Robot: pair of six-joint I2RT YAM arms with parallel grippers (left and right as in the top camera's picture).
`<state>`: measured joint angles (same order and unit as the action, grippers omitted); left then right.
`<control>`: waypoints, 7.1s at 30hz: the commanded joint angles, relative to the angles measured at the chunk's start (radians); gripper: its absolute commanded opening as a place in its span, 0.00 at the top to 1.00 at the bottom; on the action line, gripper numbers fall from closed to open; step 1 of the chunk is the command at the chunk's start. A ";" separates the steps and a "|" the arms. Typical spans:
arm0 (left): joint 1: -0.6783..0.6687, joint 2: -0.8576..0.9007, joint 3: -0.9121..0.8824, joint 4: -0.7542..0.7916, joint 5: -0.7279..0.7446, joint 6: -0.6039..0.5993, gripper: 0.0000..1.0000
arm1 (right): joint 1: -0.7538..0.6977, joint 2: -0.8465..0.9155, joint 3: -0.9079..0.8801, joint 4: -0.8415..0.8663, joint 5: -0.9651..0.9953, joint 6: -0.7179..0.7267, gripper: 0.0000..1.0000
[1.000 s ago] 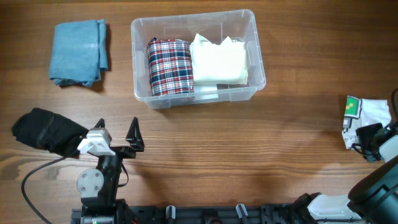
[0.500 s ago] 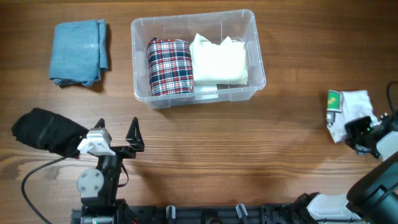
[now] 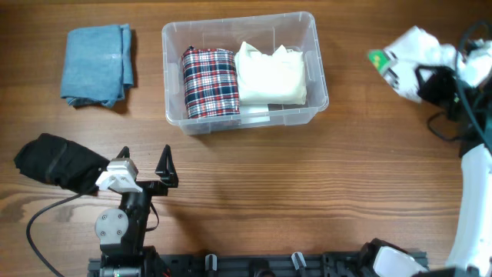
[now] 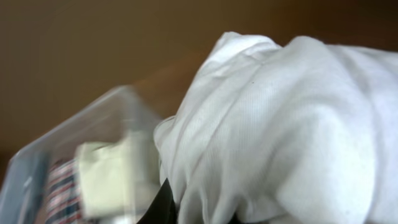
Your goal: Pack container
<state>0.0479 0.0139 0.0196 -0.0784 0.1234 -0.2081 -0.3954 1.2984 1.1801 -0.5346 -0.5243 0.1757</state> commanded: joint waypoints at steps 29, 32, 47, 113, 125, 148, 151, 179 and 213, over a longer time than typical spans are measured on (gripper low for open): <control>0.005 -0.006 -0.008 0.000 -0.013 -0.010 0.00 | 0.734 0.441 0.056 0.483 0.177 -0.540 0.96; 0.005 -0.006 -0.008 0.000 -0.013 -0.010 0.00 | 0.731 0.467 0.056 0.518 0.194 -0.535 0.96; 0.005 -0.006 -0.008 0.000 -0.013 -0.010 0.00 | 0.699 0.481 0.056 0.566 0.279 -0.514 0.95; 0.005 -0.006 -0.008 0.000 -0.013 -0.010 0.00 | 0.798 0.856 0.488 -0.062 0.270 -0.150 0.00; 0.005 -0.006 -0.008 0.000 -0.013 -0.010 0.00 | 0.794 0.520 0.492 -0.109 0.308 -0.148 0.00; 0.005 -0.006 -0.008 0.004 -0.011 -0.014 0.00 | 0.258 0.280 0.487 -0.465 0.726 0.558 0.00; 0.005 -0.006 0.009 0.091 0.140 -0.033 0.00 | 0.257 0.282 0.487 -0.465 0.726 0.558 0.00; 0.055 0.986 1.058 -0.836 0.029 -0.250 0.00 | 0.257 0.282 0.487 -0.465 0.726 0.558 0.00; 0.402 1.653 1.064 -0.634 -0.371 -0.384 0.01 | 0.257 0.282 0.487 -0.465 0.726 0.558 0.00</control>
<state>0.4511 1.6577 1.0672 -0.7162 -0.2298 -0.6765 -0.1402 1.5784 1.6703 -0.9997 0.1848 0.7185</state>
